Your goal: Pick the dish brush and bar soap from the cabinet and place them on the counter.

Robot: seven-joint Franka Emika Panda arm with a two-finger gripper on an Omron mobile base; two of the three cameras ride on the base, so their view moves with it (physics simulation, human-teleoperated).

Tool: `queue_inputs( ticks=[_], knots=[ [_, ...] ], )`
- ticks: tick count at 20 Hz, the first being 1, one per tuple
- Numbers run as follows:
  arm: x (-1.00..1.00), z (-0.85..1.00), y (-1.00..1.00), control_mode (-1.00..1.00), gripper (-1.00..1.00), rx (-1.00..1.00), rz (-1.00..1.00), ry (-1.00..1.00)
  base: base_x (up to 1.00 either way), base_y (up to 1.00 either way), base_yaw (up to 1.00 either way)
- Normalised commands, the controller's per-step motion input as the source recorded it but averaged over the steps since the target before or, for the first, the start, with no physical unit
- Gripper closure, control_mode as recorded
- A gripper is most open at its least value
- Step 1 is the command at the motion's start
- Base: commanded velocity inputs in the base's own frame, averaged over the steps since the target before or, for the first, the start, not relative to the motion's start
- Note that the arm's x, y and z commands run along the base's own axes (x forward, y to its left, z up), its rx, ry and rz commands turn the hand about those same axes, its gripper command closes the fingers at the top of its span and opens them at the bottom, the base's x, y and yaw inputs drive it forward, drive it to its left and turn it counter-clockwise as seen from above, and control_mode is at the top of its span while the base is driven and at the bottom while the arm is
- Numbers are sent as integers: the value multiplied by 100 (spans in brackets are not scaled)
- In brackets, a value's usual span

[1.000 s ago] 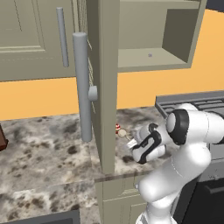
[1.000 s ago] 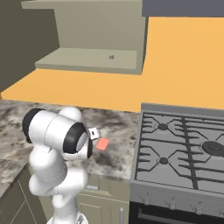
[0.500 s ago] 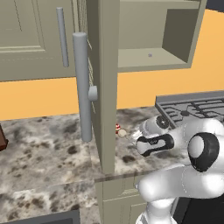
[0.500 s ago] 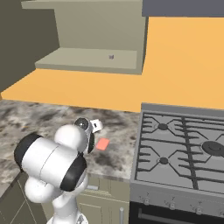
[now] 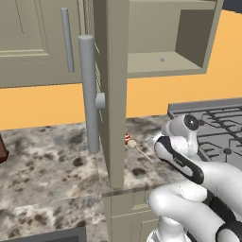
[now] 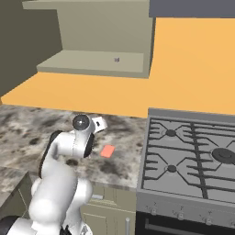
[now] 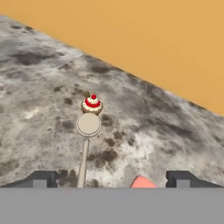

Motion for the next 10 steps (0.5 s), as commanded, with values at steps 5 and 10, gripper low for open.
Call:
queue_inputs(
  ticks=[5, 10],
  knots=[
    [-86, 58, -15, -100, -100, 0, 0, -12, 0, 0, 0],
    [-86, 59, -15, -100, -100, 0, 0, -8, 0, 0, 0]
  ],
)
